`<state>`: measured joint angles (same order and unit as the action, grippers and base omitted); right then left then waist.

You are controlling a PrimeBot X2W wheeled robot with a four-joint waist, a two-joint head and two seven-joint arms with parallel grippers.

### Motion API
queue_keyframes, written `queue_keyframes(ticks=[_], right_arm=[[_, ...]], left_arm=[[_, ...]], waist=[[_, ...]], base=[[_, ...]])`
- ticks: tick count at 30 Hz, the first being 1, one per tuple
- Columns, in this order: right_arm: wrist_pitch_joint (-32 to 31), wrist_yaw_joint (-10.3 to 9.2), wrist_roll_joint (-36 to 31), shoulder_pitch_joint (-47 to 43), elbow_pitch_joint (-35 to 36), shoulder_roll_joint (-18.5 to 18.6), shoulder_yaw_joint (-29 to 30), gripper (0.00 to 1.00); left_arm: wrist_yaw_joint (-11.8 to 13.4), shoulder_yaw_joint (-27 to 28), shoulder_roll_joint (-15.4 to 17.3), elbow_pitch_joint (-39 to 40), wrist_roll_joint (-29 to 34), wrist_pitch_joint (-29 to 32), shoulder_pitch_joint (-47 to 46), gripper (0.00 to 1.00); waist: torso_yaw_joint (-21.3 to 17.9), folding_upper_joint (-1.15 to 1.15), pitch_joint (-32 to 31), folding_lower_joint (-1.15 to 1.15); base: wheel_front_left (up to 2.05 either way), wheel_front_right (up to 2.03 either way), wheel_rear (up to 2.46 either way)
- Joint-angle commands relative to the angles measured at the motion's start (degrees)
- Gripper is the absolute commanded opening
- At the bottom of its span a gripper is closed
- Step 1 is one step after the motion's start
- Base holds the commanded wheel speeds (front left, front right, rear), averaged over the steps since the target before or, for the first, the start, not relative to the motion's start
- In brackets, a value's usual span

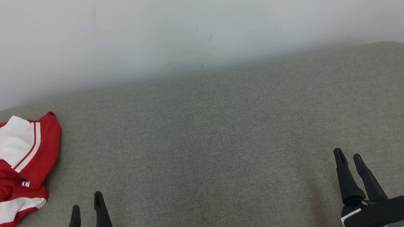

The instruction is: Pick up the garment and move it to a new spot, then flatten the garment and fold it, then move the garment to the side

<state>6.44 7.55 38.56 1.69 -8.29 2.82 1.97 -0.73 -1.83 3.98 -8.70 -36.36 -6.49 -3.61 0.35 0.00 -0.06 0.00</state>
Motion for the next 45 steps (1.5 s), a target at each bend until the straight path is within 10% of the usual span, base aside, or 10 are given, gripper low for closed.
queue_keyframes(ticks=[1,45], right_arm=[[0.4,-0.05,-1.1,0.0,0.6,0.1,0.1,1.0],[6.4,-0.1,-27.7,-0.5,-2.3,0.1,0.3,1.0]], left_arm=[[0.2,-0.1,0.4,0.6,1.4,-0.3,-0.2,1.0],[3.7,-3.8,3.0,-1.9,24.2,-6.4,1.0,1.0]], waist=[[0.0,0.0,0.0,0.0],[0.6,0.0,-0.8,0.0]], base=[[0.0,0.0,0.0],[0.0,0.0,0.0]])
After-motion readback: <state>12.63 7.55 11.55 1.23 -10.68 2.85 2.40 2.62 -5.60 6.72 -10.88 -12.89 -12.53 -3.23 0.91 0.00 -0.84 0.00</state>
